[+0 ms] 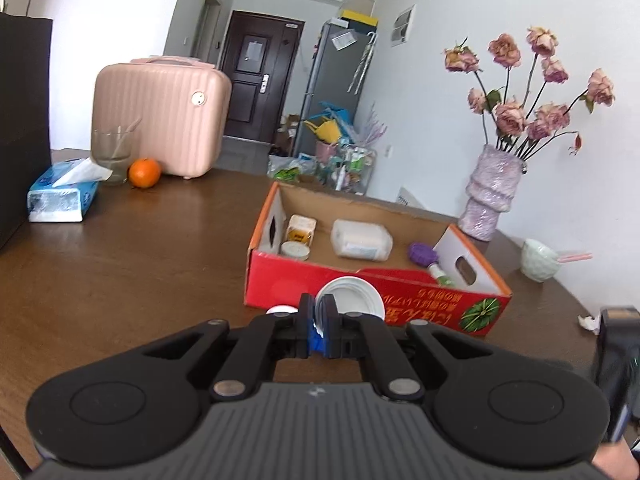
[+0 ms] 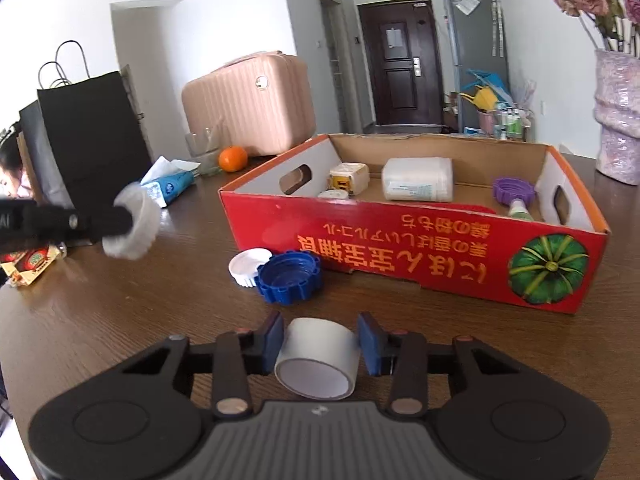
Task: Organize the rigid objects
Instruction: 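Carry the ridged cap into the box with the left tool while the right tool carries the tape roll in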
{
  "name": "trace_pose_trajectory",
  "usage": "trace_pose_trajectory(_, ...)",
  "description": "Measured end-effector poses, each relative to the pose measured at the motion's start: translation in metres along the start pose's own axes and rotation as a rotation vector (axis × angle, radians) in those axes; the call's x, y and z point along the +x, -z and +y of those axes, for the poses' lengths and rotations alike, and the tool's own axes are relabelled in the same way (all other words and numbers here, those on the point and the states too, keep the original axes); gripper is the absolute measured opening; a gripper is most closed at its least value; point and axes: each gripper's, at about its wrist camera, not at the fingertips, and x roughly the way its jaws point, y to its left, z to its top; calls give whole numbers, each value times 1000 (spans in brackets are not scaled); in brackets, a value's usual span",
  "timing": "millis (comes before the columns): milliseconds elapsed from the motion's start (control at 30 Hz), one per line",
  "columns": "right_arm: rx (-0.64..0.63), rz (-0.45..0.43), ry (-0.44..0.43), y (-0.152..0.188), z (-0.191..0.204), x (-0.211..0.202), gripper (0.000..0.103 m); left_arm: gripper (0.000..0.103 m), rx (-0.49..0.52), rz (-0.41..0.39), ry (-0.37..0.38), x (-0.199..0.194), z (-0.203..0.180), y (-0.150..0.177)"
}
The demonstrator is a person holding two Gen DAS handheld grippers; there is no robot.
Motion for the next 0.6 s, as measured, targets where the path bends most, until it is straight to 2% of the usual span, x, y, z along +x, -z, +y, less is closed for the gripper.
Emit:
trace_pose_trajectory(167,-5,-42,42,7,-2,-40,39,5,24,-5,56,14,-2,-14)
trace_pose_trajectory(367,50,-135,84,-16,-29,-91,39,5,52,36,122,59,-8,-49)
trace_pose_trajectory(467,81,-136,99,-38,-46,-92,39,5,80,77,118,96,-8,-70)
trace_pose_trajectory(600,114,-107,100,-75,-69,-63,39,5,86,163,106,156,-3,-88)
